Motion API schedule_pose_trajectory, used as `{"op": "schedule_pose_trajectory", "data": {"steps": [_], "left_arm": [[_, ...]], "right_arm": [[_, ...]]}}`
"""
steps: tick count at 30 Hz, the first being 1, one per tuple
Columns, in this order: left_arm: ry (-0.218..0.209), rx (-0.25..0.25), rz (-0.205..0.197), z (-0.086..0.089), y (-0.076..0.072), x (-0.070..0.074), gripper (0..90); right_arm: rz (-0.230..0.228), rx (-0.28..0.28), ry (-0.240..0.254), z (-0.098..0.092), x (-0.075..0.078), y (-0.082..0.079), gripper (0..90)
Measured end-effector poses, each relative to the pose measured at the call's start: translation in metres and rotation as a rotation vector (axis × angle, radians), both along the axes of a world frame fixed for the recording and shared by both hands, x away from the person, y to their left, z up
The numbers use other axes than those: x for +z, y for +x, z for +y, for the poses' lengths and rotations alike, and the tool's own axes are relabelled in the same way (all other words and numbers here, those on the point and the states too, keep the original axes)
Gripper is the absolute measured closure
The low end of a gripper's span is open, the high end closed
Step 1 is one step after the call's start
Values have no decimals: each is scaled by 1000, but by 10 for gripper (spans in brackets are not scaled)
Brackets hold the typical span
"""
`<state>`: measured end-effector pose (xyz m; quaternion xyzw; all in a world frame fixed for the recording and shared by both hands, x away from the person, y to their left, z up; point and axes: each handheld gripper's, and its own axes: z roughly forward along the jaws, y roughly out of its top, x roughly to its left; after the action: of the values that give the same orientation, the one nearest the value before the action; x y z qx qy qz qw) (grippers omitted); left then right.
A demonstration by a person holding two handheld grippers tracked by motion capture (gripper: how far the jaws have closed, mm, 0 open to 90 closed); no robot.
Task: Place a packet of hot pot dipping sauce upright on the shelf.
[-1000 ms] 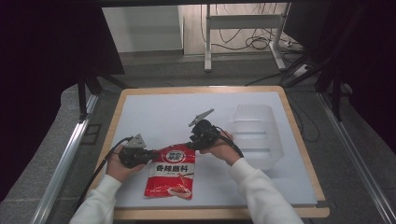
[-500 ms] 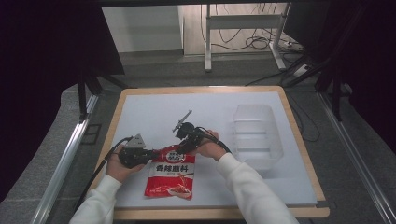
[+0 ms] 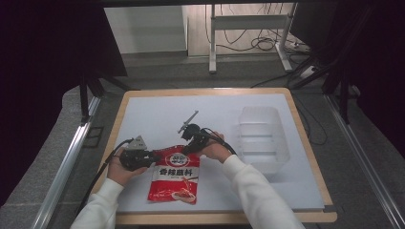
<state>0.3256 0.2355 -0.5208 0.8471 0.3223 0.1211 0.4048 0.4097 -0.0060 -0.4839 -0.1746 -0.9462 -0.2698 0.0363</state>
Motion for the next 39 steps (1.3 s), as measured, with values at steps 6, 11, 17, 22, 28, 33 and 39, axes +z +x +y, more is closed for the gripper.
{"op": "schedule_pose_trajectory", "data": {"steps": [6,11,17,22,28,33,39], "left_arm": [[-13,78,-12,13,-3,4,386],[-71,118,-10,27,-5,5,315],[-92,181,1,40,-2,1,311],[-83,184,-2,41,-2,1,311],[-65,191,-5,44,-2,2,311],[-71,200,-5,46,-2,3,312],[-65,197,-1,44,-1,2,314]], "right_arm": [[4,-12,30,-5,11,0,888],[5,-14,56,-11,25,-4,891],[-14,2,90,-18,59,-15,893],[-43,32,102,-16,75,-27,893],[-42,57,146,-19,89,-35,893],[-53,63,171,-23,107,-41,894],[-94,90,197,-26,132,-56,894]]}}
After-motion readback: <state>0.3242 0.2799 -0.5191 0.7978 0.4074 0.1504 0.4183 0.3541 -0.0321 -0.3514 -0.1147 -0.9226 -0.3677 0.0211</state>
